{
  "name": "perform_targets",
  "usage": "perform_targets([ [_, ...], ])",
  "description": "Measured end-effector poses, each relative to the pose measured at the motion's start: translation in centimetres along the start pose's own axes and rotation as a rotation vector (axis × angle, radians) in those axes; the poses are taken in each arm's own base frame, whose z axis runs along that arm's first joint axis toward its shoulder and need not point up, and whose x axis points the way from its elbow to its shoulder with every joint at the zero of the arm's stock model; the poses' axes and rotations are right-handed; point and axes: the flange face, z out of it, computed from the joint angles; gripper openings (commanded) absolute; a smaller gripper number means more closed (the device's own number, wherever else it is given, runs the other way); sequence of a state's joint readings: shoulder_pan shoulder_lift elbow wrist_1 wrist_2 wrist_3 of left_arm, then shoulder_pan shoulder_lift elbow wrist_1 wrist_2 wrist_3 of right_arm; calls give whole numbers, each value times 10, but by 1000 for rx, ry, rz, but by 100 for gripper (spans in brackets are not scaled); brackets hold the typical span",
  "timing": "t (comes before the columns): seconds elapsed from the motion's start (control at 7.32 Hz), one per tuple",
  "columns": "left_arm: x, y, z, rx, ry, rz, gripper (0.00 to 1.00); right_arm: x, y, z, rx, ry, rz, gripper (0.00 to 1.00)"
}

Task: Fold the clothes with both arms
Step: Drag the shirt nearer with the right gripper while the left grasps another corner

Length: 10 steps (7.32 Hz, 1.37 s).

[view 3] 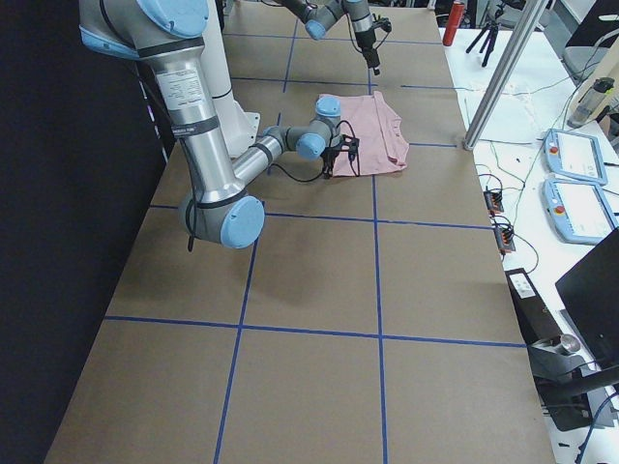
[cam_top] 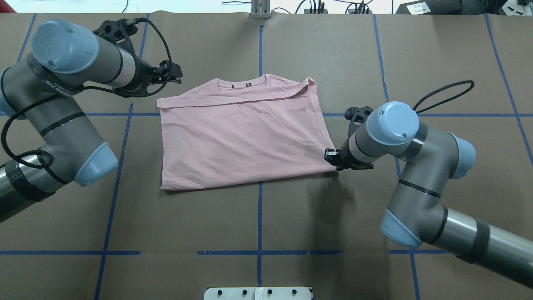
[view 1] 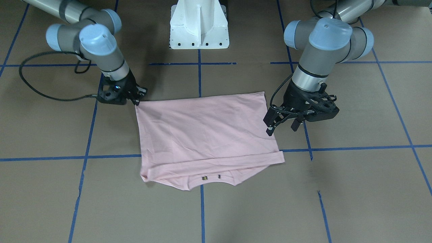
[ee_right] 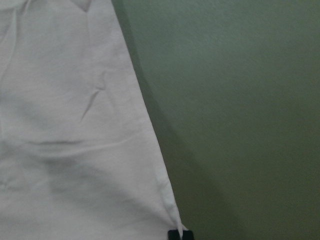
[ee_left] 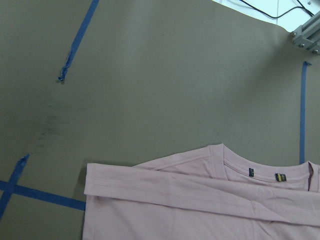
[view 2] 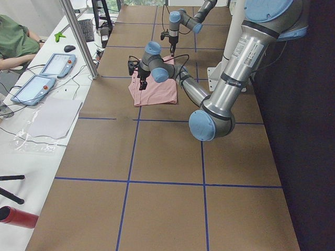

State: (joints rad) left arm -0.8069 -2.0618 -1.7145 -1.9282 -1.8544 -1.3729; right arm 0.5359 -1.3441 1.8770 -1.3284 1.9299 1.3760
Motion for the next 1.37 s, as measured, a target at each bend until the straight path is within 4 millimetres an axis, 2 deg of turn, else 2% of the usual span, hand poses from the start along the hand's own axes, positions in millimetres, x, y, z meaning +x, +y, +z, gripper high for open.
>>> perform_targets([
  [0.14,1,1,-1,0,4,2,100,30,34,-10,-32,12,-21,0],
  [0.41,7,12,1,-13,9,12,100,70,115,-22,-143,50,-74,0],
  [0.55,9,19,4,-23,11,18,100,78,155,-22,-207,71,-85,99],
  [0.68,12,26,5,-32,15,24,100,78,184,-22,-251,82,-77,100],
  [0.82,15,35,5,-45,19,24,100,75,198,-27,-266,78,-56,100],
  [0.96,21,55,3,-75,18,9,100,68,199,-36,-250,57,-29,100],
  [1.09,30,94,-2,-127,-5,-33,99,57,186,-48,-203,17,-5,100],
  [1.37,50,211,6,-239,-78,-193,96,28,142,-75,-90,-84,50,100],
])
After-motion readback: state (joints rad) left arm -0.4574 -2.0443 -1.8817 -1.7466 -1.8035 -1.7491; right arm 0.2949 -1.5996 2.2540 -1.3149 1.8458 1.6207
